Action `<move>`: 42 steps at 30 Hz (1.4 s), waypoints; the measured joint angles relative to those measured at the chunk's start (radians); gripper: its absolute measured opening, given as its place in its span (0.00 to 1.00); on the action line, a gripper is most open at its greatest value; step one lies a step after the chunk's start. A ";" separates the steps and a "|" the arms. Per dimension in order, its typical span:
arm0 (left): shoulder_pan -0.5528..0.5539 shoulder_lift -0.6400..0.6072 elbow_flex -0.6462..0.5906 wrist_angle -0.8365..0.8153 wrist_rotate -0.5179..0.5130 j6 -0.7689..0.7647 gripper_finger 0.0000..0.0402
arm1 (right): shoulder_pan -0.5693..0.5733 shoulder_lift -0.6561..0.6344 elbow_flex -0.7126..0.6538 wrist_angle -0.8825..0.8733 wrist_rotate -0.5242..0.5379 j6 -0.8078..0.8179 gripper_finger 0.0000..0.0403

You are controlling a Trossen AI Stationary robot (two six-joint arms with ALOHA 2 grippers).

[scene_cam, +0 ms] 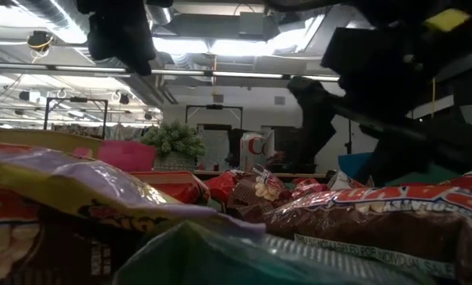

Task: Sort candy
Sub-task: Put the red chocolate bar into the red bin

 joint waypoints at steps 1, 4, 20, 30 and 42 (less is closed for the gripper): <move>0.000 0.000 0.000 0.005 -0.003 0.000 0.29 | -0.008 0.002 0.000 0.003 -0.006 -0.001 0.71; 0.000 0.000 -0.001 0.019 -0.022 -0.002 0.29 | -0.035 0.008 0.001 0.010 -0.057 -0.002 0.66; 0.000 0.000 -0.001 0.036 -0.079 0.001 0.29 | -0.052 0.059 0.004 0.076 -0.208 -0.002 0.26; 0.000 0.000 -0.001 0.039 -0.099 0.001 0.29 | -0.053 0.060 0.002 0.095 -0.229 0.002 0.02; 0.000 0.000 -0.001 0.188 -0.098 0.101 0.30 | -0.054 -0.013 0.000 0.046 -0.174 0.166 0.02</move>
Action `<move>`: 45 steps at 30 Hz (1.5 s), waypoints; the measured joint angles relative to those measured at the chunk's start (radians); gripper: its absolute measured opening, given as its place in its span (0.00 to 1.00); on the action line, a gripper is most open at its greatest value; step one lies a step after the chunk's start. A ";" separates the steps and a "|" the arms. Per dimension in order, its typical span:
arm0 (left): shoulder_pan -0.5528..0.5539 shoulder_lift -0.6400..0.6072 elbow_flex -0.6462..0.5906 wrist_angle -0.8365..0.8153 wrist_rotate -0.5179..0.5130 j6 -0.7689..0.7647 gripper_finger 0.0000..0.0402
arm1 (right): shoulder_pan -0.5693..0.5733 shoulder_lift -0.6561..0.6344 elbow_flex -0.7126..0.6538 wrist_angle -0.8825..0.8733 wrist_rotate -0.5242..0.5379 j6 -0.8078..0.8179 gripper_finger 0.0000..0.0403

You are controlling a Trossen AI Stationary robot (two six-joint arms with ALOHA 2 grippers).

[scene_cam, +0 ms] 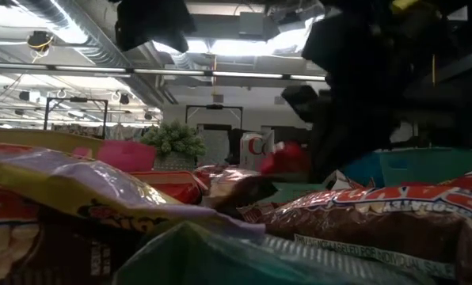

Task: Sort candy
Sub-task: Put the red chocolate bar into the red bin

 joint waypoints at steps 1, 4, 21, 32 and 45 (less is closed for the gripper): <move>0.000 0.000 0.000 0.010 0.000 0.006 0.30 | -0.002 -0.010 0.000 -0.008 0.013 0.016 0.02; 0.007 0.000 0.000 0.024 0.000 0.007 0.34 | -0.020 -0.035 0.000 -0.032 0.031 0.046 0.01; 0.045 0.000 0.000 0.046 -0.058 0.405 0.52 | -0.250 -0.084 0.001 0.100 -0.080 0.387 0.01; 0.051 0.000 0.000 0.045 -0.120 0.556 0.52 | -0.255 -0.084 0.002 0.283 -0.114 0.444 0.02; 0.051 0.000 0.000 0.043 -0.118 0.556 0.48 | -0.254 -0.083 0.002 0.385 -0.114 0.446 0.03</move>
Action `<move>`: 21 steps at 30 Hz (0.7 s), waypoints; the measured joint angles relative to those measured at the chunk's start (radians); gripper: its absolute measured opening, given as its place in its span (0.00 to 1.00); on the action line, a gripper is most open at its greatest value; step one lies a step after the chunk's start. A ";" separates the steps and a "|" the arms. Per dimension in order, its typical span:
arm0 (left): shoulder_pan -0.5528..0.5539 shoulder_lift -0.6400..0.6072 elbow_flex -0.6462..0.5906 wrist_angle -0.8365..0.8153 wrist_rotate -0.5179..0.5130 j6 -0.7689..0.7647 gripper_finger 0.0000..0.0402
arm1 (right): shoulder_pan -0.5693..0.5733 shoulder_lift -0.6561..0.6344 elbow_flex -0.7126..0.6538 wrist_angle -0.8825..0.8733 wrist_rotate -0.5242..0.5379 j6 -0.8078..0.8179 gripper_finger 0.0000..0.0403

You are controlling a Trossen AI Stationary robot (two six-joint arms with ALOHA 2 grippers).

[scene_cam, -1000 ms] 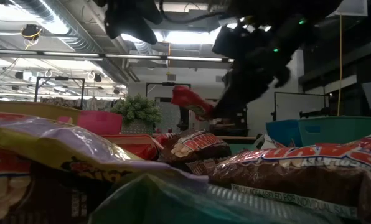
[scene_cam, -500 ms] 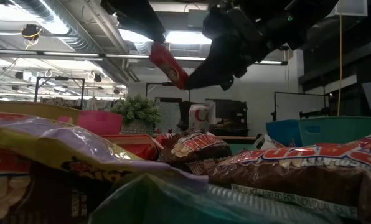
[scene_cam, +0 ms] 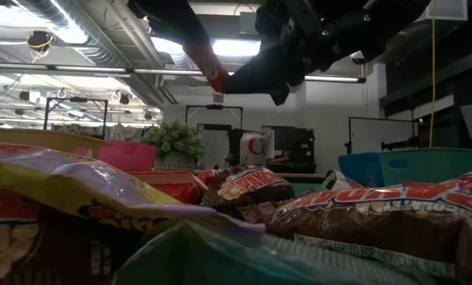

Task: Sort candy
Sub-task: Put the red chocolate bar into the red bin

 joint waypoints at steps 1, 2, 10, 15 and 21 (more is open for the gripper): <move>0.000 0.000 0.000 -0.001 0.000 0.000 0.47 | 0.000 0.000 0.000 0.007 0.000 0.000 0.03; 0.000 0.000 0.000 0.000 0.000 0.000 0.46 | 0.000 0.000 0.000 0.010 0.000 0.000 0.03; -0.001 0.000 0.000 -0.018 0.000 -0.001 0.31 | 0.000 0.000 0.000 0.008 0.000 0.000 0.03; 0.000 0.000 0.000 -0.018 0.000 -0.002 0.19 | 0.001 0.000 0.000 0.008 0.000 -0.001 0.03; 0.000 0.000 0.000 -0.018 0.000 -0.003 0.05 | 0.001 0.000 0.000 0.008 0.000 -0.002 0.03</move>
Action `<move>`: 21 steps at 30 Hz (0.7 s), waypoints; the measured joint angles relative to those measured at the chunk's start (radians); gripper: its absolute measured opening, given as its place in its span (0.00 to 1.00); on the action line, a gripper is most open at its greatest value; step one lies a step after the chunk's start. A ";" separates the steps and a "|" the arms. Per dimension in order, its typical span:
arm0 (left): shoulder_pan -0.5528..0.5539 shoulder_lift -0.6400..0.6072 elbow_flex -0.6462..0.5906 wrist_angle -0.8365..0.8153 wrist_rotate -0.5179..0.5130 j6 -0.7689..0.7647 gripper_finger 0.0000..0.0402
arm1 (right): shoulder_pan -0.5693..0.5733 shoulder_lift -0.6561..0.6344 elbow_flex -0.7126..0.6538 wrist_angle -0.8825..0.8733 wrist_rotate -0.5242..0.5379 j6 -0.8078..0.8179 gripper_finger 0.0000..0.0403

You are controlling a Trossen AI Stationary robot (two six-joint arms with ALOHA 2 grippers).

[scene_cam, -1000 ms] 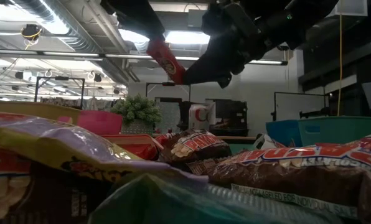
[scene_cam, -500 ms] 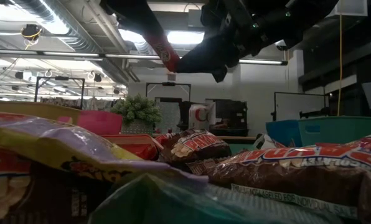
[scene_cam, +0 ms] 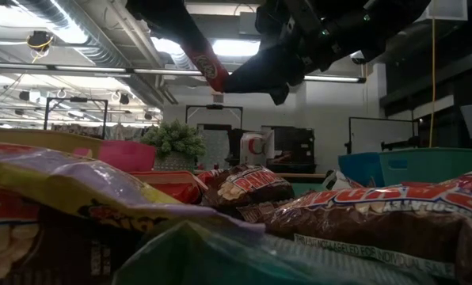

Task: Sort candy
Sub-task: Put the red chocolate bar into the red bin

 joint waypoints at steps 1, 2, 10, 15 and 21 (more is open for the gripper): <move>0.000 0.000 0.000 0.000 0.000 0.000 0.03 | 0.000 0.000 0.000 0.000 0.000 0.000 0.03; 0.000 0.000 0.000 0.000 0.000 0.000 0.02 | 0.000 0.000 0.000 0.000 0.000 0.000 0.03; 0.000 0.000 0.000 0.001 0.004 -0.006 0.02 | -0.001 0.000 0.000 -0.001 -0.046 -0.005 0.05; 0.010 -0.004 0.000 -0.004 0.006 -0.024 0.02 | -0.001 0.000 0.000 -0.002 -0.060 -0.013 0.20; 0.056 -0.086 0.000 -0.221 0.027 -0.164 0.03 | -0.001 0.000 0.000 0.002 -0.046 -0.014 0.41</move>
